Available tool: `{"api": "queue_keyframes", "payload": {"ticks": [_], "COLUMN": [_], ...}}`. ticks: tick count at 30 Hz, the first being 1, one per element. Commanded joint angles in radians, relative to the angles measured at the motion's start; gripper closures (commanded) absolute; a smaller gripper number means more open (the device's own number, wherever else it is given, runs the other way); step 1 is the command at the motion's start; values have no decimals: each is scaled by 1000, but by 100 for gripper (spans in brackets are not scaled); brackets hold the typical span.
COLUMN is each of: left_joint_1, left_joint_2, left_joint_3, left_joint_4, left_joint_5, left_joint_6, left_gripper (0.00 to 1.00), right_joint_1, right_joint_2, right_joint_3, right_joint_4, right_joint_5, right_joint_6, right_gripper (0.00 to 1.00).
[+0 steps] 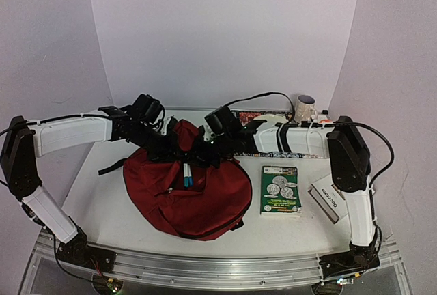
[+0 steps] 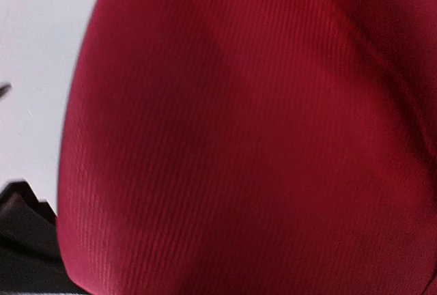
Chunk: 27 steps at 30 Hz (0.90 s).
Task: Pack the student bag
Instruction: Place the pen in the lower front pocket of the bag.
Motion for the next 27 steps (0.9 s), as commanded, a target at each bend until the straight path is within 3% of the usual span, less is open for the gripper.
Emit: {"api": "queue_keyframes", "payload": {"ticks": [1,9,18,27], "left_joint_1": [-19,-42,-45,-25], "left_joint_2": [-78,-107,-137,-142], "left_joint_3": [25,4,-23,-18], "left_joint_4": [19,39,50,1], "left_joint_5": [58,91,-2,-115], "left_joint_6": [-28,-61,-47,-7], "left_gripper": [100,100,100,100], "right_joint_1": [-3,-3,-2,-2], "right_joint_2": [-39,-61,-71,-166], "right_joint_3": [-45,-117,-121,-177], "right_joint_4": [124,250,270,202], "right_joint_5": [131,260,199,167], "right_joint_6": [89,191,123,-21], "right_gripper": [100,99,67,45]}}
